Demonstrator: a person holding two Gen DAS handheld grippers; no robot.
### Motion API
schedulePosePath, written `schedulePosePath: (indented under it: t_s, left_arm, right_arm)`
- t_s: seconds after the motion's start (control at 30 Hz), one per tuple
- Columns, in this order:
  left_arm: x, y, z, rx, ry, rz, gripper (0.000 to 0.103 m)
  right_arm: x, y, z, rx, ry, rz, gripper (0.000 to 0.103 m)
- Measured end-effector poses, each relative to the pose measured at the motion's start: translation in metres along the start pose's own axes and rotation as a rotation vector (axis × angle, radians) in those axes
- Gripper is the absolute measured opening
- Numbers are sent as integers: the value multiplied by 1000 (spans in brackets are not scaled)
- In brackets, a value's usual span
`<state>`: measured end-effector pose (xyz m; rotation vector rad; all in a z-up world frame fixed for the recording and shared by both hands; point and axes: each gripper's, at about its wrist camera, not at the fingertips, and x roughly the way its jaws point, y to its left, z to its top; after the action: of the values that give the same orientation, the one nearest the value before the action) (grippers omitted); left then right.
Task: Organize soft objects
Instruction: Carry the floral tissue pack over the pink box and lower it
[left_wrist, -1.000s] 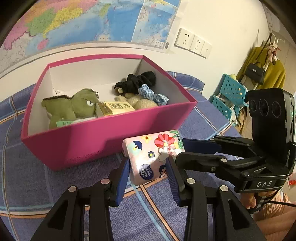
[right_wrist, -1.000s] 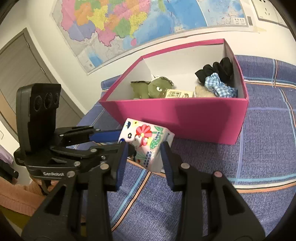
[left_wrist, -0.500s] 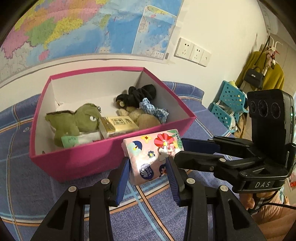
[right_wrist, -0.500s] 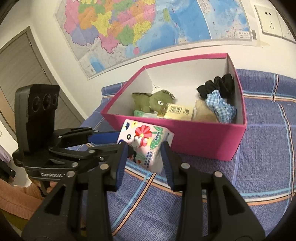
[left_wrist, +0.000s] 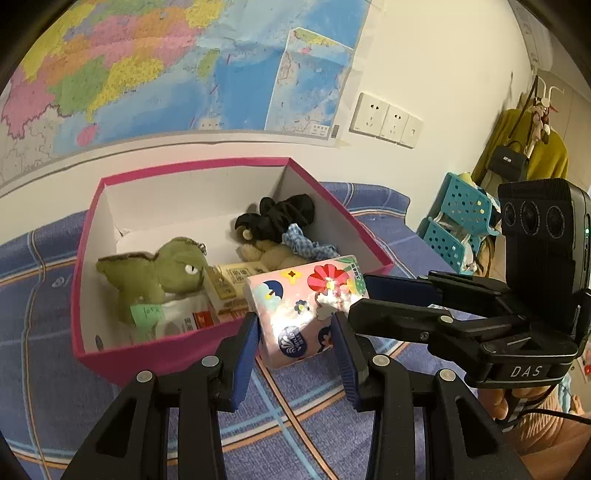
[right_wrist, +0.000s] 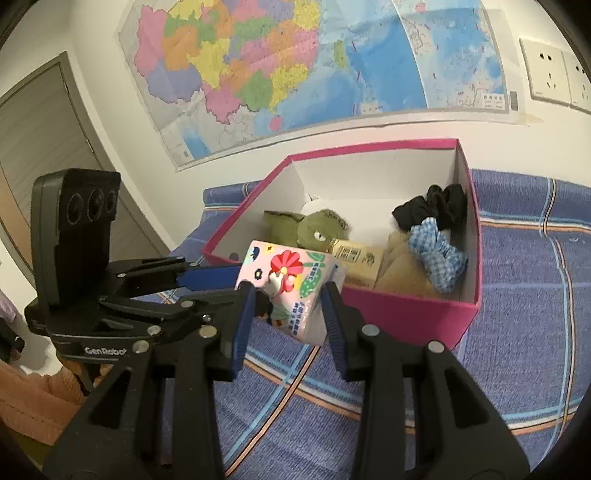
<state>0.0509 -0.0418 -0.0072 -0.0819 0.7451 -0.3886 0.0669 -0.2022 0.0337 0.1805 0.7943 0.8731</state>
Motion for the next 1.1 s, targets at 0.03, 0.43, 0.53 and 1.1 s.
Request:
schedulePosePath:
  t_s: [0.03,0.43,0.53,1.1]
  left_arm:
    - [0,0,1,0,-2,1,39]
    - [5,5,13,-8,-16,12,39]
    - [6,7,17,-10,-22,19,39]
    - [16,17,32,-22,-26,41,39]
  right_arm:
    - [0,-1,2,0,-2,1,40]
    - [2,-5,12,-2,-15,1,40]
    - [5,-8,16,-3,-17,2,40]
    - [18,-16,35,-4,-21,1,40]
